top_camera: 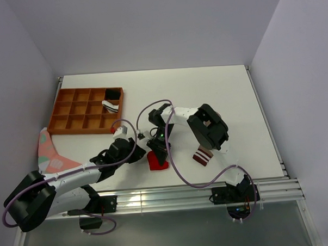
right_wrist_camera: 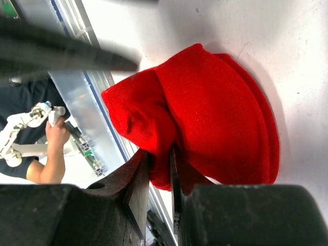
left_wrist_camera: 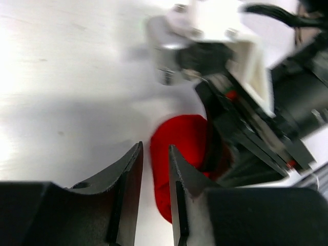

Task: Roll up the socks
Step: Roll the sock at the center of the board.

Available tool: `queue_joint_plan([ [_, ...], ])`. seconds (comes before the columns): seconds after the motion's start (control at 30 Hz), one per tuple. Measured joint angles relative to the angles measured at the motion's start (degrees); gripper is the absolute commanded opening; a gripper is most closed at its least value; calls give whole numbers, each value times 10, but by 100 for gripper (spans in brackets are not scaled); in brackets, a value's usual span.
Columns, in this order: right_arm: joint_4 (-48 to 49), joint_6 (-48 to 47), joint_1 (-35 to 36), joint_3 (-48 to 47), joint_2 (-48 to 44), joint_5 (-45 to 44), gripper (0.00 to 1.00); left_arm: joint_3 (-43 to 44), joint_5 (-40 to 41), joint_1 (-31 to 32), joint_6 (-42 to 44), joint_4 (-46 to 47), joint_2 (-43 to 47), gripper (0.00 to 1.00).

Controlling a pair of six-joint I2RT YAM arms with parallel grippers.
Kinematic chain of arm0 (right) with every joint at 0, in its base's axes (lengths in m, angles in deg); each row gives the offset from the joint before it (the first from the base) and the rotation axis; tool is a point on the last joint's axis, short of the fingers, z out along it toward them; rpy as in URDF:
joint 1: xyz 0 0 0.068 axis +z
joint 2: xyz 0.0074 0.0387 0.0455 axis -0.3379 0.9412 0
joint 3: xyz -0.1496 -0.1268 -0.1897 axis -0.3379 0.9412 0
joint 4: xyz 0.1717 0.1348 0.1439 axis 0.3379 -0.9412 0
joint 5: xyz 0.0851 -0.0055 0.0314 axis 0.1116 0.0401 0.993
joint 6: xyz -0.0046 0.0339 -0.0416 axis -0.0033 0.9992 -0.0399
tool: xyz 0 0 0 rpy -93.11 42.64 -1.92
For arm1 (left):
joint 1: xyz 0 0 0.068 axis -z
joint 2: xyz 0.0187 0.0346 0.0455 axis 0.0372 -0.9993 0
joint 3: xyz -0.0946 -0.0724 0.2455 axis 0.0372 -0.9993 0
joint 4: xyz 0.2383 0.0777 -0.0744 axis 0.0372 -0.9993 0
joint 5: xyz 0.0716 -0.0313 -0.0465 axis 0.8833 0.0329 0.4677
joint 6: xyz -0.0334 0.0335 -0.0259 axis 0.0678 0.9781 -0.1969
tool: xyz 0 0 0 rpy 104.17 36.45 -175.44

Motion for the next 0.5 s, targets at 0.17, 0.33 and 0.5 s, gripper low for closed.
queue_joint_plan([
  [0.17, -2, 4, 0, 0, 0, 0, 7, -2, -17, 28, 28, 35, 2, 35],
  [0.33, -5, 5, 0, -1, 3, 0, 7, -12, -40, 53, 53, 97, -9, 41],
  [0.5, -9, 6, 0, -1, 3, -2, 7, -25, -60, 62, 72, 136, -38, 41],
])
